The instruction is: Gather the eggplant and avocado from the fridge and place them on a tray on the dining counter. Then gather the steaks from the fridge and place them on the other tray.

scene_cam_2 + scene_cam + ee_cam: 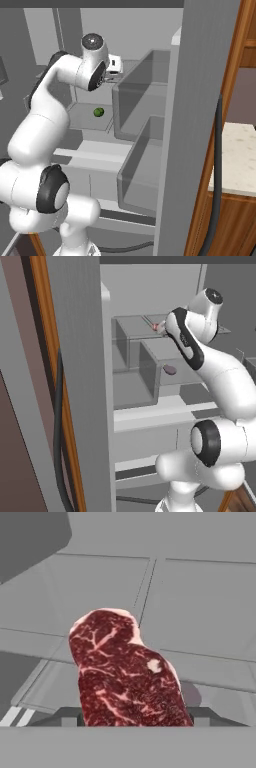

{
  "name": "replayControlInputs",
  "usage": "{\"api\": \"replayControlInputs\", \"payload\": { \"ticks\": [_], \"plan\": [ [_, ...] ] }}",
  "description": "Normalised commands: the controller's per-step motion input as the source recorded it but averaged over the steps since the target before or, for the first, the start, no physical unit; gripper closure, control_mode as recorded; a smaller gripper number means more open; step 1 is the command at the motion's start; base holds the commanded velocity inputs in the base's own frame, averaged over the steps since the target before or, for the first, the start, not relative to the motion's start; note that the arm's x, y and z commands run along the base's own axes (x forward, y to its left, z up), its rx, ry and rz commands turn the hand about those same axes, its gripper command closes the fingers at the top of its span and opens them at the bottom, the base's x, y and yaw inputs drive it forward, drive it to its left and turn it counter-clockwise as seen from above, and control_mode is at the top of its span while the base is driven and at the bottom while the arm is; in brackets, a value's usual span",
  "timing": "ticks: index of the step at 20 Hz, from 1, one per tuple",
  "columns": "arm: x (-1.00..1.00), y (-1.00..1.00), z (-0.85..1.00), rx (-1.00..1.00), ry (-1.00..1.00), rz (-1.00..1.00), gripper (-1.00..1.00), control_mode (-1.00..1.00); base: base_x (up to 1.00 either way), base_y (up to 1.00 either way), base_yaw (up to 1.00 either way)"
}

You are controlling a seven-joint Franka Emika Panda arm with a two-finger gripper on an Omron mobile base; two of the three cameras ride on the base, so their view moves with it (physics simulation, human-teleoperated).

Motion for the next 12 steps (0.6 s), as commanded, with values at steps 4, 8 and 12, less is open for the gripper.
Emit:
{"api": "replayControlInputs", "payload": {
  "ticks": [4,8,12],
  "plan": [
    [-0.75,0.32,0.21,-0.01,-0.05,0.0,1.0,-1.0,0.0,0.0,0.0],
    [-1.0,0.12,0.1,-0.01,0.0,0.0,1.0,-1.0,0.0,0.0,0.0],
    [-1.0,0.0,0.09,0.0,0.0,0.0,1.0,-1.0,0.0,0.0,0.0]
  ]
}}
